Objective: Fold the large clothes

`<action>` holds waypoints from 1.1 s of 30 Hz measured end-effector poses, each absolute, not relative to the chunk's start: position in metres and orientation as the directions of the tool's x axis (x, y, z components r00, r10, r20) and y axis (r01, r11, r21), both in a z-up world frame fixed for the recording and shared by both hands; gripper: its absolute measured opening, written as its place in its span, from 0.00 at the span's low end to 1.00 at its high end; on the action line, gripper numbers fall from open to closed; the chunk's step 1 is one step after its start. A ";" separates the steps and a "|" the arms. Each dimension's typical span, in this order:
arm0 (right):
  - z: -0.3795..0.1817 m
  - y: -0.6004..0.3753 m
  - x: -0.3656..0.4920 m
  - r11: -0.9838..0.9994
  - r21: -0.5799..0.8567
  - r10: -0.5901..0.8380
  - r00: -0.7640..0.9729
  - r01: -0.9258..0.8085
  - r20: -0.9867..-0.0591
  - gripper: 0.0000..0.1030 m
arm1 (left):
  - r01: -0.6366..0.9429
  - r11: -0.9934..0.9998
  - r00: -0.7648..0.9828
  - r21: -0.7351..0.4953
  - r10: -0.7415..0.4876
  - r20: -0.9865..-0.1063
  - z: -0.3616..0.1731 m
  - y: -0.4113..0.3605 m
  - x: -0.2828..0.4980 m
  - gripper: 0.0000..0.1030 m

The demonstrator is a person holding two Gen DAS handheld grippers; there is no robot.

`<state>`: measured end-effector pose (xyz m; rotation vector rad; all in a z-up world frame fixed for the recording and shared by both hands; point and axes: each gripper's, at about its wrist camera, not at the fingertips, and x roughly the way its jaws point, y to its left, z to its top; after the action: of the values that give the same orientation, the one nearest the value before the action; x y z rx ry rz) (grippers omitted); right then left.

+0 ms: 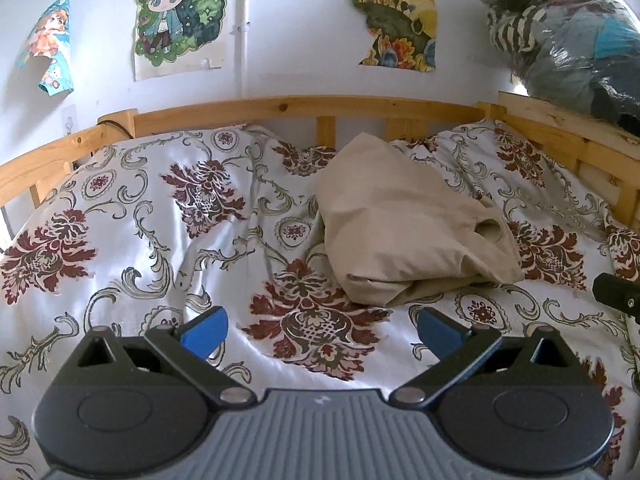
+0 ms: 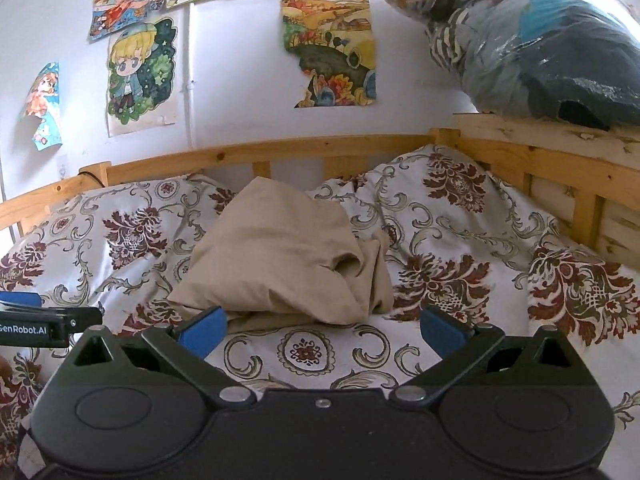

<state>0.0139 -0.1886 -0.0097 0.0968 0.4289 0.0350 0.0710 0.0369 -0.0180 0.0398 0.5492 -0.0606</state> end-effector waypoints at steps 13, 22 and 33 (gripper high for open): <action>-0.009 -0.189 0.013 0.994 0.107 0.055 0.911 -0.012 -0.408 0.99 | 0.065 0.998 0.852 0.017 -0.047 -0.521 -0.017 0.037 0.070 0.99; -0.008 -0.190 0.012 0.993 0.119 0.055 0.913 -0.007 -0.404 0.99 | 0.066 0.998 0.851 0.017 -0.047 -0.523 -0.017 0.036 0.070 0.99; -0.009 -0.191 0.013 0.992 0.130 0.051 0.912 0.003 -0.407 0.99 | 0.068 0.998 0.851 0.016 -0.049 -0.523 -0.016 0.037 0.070 0.99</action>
<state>0.0125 -0.1907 -0.0093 0.1288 0.4217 0.0250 0.0697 0.0367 -0.0160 0.0338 0.5498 -0.0616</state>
